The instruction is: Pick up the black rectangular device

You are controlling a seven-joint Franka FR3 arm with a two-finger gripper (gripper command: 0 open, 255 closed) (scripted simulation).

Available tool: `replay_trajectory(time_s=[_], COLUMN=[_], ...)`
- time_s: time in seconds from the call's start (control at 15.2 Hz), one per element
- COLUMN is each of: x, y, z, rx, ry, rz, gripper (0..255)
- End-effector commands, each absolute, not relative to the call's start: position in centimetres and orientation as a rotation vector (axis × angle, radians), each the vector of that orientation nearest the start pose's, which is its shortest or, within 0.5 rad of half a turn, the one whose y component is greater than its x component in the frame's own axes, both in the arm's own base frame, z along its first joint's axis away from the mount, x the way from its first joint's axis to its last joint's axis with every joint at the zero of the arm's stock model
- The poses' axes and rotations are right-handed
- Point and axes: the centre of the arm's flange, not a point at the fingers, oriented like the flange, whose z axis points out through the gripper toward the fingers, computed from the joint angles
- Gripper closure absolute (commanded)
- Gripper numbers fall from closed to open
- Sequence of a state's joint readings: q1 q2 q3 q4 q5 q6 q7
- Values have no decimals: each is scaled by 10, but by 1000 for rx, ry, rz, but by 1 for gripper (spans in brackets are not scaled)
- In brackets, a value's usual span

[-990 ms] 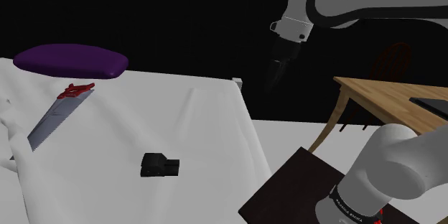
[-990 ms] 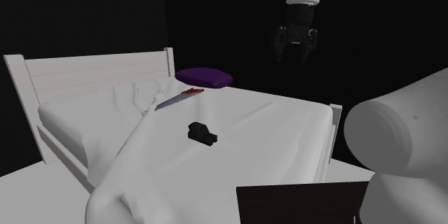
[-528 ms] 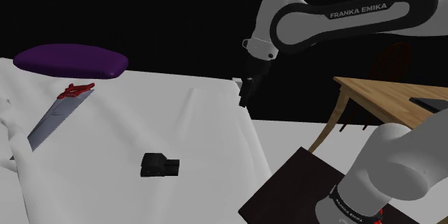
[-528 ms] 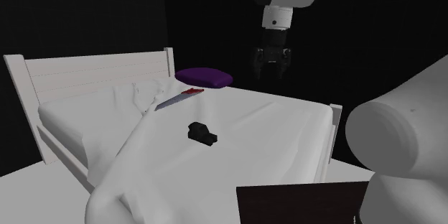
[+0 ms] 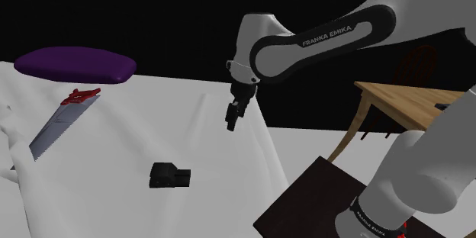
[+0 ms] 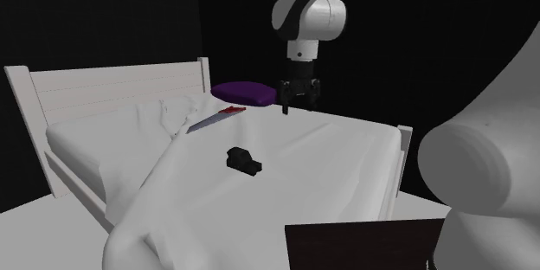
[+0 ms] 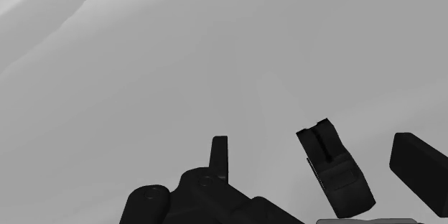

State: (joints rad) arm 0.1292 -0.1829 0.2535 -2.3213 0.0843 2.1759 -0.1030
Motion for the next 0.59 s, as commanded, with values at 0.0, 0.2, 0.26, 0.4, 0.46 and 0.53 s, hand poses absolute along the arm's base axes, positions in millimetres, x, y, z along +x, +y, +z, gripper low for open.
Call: replay_trajectory(time_s=[0.0, 0.2, 0.26, 0.4, 0.46, 0.53], x=[463, 480, 485, 495, 500, 505], y=[200, 226, 235, 253, 262, 270], z=[395, 368, 359, 341, 332, 323], rx=[-3034, -3028, -3026, -3021, -3018, -3015], ry=[-711, -769, -788, -826, -845, -865], rz=[-40, -30, -27, -20, -17, -14], gripper=[0, 0, 0, 0, 0, 0])
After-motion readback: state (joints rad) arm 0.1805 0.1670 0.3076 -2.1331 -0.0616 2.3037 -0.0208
